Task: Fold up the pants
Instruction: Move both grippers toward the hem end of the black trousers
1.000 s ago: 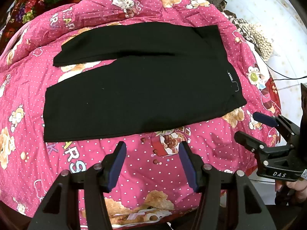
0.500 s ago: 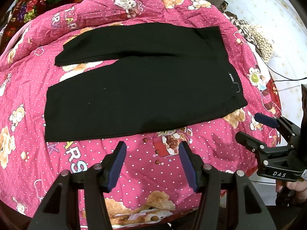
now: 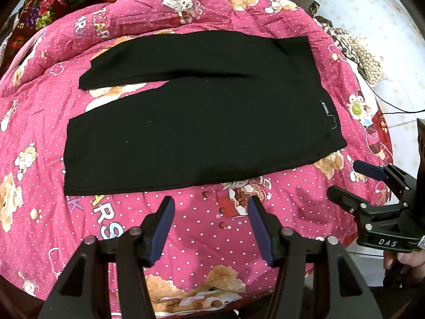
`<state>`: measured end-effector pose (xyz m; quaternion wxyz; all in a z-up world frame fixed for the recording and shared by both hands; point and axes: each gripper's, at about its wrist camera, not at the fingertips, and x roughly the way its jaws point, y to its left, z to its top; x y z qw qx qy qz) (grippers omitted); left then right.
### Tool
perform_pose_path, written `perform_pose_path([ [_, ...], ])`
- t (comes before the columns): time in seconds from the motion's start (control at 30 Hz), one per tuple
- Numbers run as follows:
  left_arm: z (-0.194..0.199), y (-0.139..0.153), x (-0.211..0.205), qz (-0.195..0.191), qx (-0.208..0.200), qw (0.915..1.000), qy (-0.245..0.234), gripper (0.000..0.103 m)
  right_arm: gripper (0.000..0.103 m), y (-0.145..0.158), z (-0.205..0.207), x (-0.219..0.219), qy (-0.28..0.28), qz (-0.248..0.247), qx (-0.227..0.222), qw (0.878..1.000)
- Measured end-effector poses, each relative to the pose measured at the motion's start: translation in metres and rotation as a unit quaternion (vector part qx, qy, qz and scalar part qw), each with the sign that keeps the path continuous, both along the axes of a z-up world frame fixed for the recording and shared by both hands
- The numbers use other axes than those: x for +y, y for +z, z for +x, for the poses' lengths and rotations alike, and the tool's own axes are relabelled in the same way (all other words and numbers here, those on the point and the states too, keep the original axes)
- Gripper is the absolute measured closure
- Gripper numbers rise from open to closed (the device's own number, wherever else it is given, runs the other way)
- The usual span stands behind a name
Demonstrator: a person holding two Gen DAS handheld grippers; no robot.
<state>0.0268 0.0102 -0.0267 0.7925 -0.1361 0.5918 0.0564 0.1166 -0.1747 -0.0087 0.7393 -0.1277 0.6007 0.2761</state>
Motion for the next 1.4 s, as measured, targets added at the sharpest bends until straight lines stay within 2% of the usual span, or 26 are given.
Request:
perform_pose_path([
  [1.17, 0.008, -0.008, 0.002, 0.007, 0.009, 0.9999, 0.003, 0.044, 0.016, -0.012, 0.002, 0.007, 0.012, -0.003, 0.005, 1.000],
  [1.4, 0.009, -0.009, 0.003, 0.008, 0.010, 0.9999, 0.003, 0.044, 0.016, -0.016, 0.003, 0.009, 0.013, 0.000, 0.018, 1.000],
])
